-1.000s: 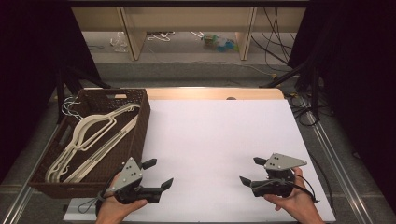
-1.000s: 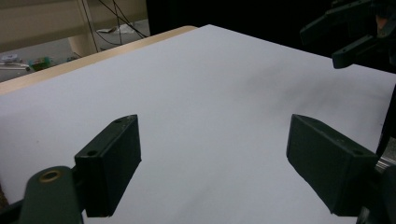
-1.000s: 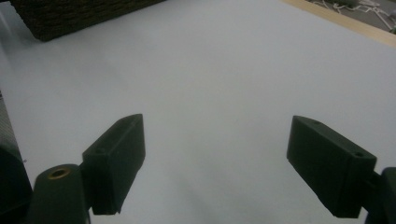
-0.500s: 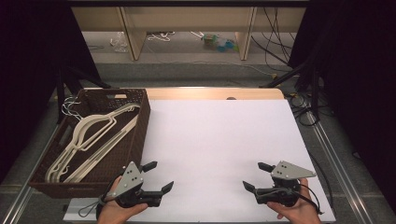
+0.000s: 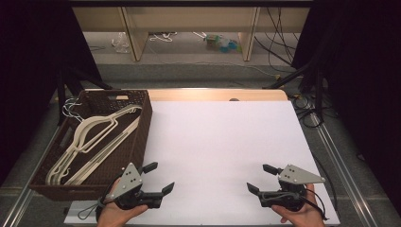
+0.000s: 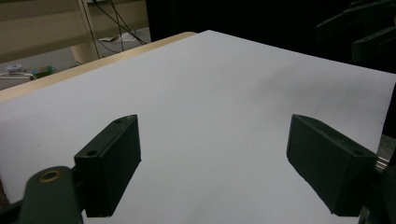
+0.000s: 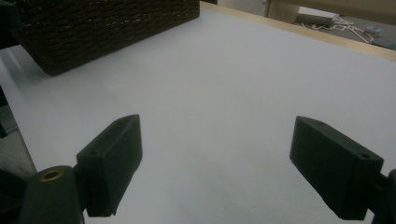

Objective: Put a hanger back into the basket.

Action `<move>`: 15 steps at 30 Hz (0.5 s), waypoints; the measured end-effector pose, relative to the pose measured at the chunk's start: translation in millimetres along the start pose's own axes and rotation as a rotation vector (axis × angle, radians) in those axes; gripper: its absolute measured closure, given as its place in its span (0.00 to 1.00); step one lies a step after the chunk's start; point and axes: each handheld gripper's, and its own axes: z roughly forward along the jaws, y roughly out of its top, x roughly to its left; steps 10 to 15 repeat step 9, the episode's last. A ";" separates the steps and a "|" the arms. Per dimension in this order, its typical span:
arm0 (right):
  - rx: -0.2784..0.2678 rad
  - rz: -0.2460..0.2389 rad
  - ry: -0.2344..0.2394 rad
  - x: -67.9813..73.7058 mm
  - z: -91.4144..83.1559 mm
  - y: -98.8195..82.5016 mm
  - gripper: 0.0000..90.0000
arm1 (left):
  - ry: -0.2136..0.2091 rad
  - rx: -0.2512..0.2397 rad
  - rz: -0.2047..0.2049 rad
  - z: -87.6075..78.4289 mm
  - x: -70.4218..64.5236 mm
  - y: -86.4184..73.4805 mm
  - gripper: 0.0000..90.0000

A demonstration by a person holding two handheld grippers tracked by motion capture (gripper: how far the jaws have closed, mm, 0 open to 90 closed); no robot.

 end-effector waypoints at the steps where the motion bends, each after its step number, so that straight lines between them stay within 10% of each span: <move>1: -0.001 -0.003 0.003 0.0 0.3 -0.1 0.20 | -0.002 -0.001 0.001 0.1 0.2 0.1 0.19; 15: -0.001 -0.003 0.001 -1.0 1.8 -0.9 0.20 | -0.006 -0.006 -0.001 -0.1 1.6 0.5 0.19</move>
